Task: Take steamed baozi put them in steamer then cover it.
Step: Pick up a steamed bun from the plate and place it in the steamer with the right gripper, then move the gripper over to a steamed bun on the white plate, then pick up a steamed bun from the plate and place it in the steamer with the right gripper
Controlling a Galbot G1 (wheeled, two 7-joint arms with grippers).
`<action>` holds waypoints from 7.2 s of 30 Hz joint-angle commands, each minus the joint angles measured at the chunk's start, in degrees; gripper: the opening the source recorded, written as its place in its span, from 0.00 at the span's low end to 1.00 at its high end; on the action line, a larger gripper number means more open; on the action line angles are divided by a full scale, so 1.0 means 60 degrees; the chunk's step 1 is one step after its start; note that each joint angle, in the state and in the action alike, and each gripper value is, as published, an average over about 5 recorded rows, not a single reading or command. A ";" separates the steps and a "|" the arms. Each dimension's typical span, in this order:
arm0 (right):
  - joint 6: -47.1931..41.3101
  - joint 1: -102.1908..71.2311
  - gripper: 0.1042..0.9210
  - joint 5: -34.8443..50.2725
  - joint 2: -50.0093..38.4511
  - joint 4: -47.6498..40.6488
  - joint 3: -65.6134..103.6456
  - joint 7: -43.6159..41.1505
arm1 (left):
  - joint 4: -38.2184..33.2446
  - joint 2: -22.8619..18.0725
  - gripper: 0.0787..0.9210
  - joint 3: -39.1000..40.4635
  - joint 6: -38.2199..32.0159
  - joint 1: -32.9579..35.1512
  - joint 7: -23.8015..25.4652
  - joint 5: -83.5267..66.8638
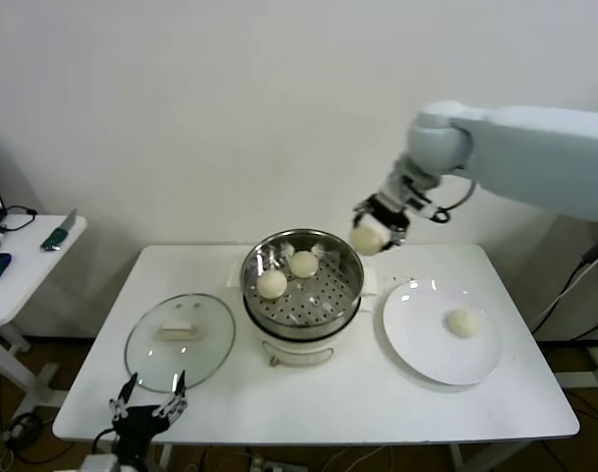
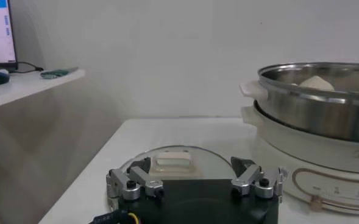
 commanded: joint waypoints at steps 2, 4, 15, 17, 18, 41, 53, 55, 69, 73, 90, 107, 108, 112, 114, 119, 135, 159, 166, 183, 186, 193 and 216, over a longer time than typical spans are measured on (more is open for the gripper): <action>0.0897 -0.0455 0.74 -0.1133 0.2246 0.1209 0.0370 0.0277 | -0.0073 0.0027 0.88 -0.0033 -0.0011 0.0064 -0.0007 0.0012; 0.0857 -0.0874 0.74 -0.1385 0.2399 0.1088 0.0389 0.0348 | -0.0110 0.0026 0.88 -0.0049 -0.0010 0.0088 -0.0009 0.0008; 0.1027 -0.2662 0.73 -0.2997 0.2326 -0.0056 0.0293 0.0627 | -0.0116 0.0010 0.88 -0.0101 -0.0073 0.0194 -0.0038 -0.0001; 0.1011 -0.2861 0.73 -0.3065 0.2250 -0.0120 0.0300 0.0694 | -0.0088 0.0008 0.88 -0.0105 -0.0086 0.0188 -0.0045 -0.0001; 0.1003 -0.2954 0.73 -0.3099 0.2220 -0.0140 0.0308 0.0728 | -0.0078 0.0007 0.88 -0.0106 -0.0090 0.0184 -0.0048 -0.0001; 0.1213 -0.3404 0.73 -0.3010 0.2727 -0.1166 0.0533 0.0749 | -0.0058 -0.0036 0.88 -0.0095 -0.0138 0.0180 -0.0115 -0.0026; 0.1357 -0.3194 0.88 -0.2749 0.2438 -0.1142 0.0691 0.0902 | -0.0044 -0.0068 0.88 -0.0028 -0.0180 0.0197 -0.0137 -0.0019; 0.1405 -0.2958 0.88 -0.2511 0.2246 -0.1076 0.0721 0.0809 | -0.0041 -0.0085 0.88 -0.0005 -0.0185 0.0196 -0.0139 -0.0014; 0.0422 0.0203 0.88 0.2133 -0.0057 -0.2765 -0.0870 -0.1442 | -0.0027 -0.0086 0.88 0.0101 -0.0152 0.0107 -0.0126 0.0032; -0.0571 0.0574 0.88 0.2645 -0.1066 -0.2871 -0.1561 -0.1698 | 0.0001 -0.0051 0.88 0.0107 -0.0146 0.0049 -0.0122 0.0019; -0.2062 -0.2951 0.88 0.0384 -0.4032 -0.3247 -0.0284 -0.1132 | 0.0185 -0.0042 0.88 0.0123 -0.0135 -0.0007 -0.0105 0.0064; -0.2311 -0.6437 0.88 -0.1207 -0.3208 -0.4654 0.2563 -0.0606 | 0.0307 -0.0092 0.88 0.0072 -0.0181 0.0084 -0.0174 0.0112; -0.2329 -0.6546 0.88 -0.1298 -0.3142 -0.4762 0.2674 -0.0555 | 0.0318 -0.0095 0.88 0.0072 -0.0183 0.0085 -0.0176 0.0112; -0.2395 -0.6973 0.88 -0.1509 -0.2867 -0.5138 0.3118 -0.0350 | 0.0344 -0.0096 0.88 0.0068 -0.0193 0.0087 -0.0183 0.0110; -0.2424 -0.7170 0.88 -0.1533 -0.2727 -0.5244 0.3311 -0.0289 | 0.0356 -0.0095 0.88 0.0066 -0.0196 0.0084 -0.0185 0.0109; -0.2446 -0.7607 0.88 -0.1668 -0.2310 -0.5540 0.3726 -0.0147 | 0.0372 -0.0082 0.88 0.0040 -0.0207 0.0104 -0.0188 0.0098; -0.2519 -0.8002 0.88 -0.2328 -0.1919 -0.5922 0.4208 0.0096 | 0.0389 -0.0094 0.88 0.0016 -0.0181 0.0082 -0.0194 0.0084; -0.2571 -0.5423 0.70 -0.1087 -0.2459 -0.4685 0.2242 -0.0243 | 0.0346 -0.0099 0.88 0.0047 -0.0170 0.0065 -0.0199 0.0084; -0.3165 -0.1167 0.70 0.1328 -0.2448 -0.1812 -0.1208 -0.0126 | 0.0267 -0.0088 0.88 0.0081 -0.0148 0.0034 -0.0194 0.0076; -0.4711 0.0301 0.70 0.4462 0.0410 0.0636 -0.0267 0.0988 | 0.0016 0.0007 0.88 0.0004 -0.0091 0.0089 -0.0191 0.0011; -0.4785 -0.0260 0.70 0.4260 0.0830 0.0372 -0.0276 0.1109 | -0.0015 -0.0010 0.88 -0.0043 -0.0093 0.0099 -0.0197 -0.0026; -0.4933 -0.1483 0.70 0.3531 0.1584 -0.0460 -0.0409 0.1377 | -0.0041 -0.0042 0.88 -0.0090 -0.0108 0.0130 -0.0205 -0.0062; -0.5678 -0.3367 0.70 0.3094 0.1542 -0.1682 0.0057 0.2261 | 0.0013 -0.0051 0.88 -0.0213 0.0007 -0.0037 -0.0199 -0.0190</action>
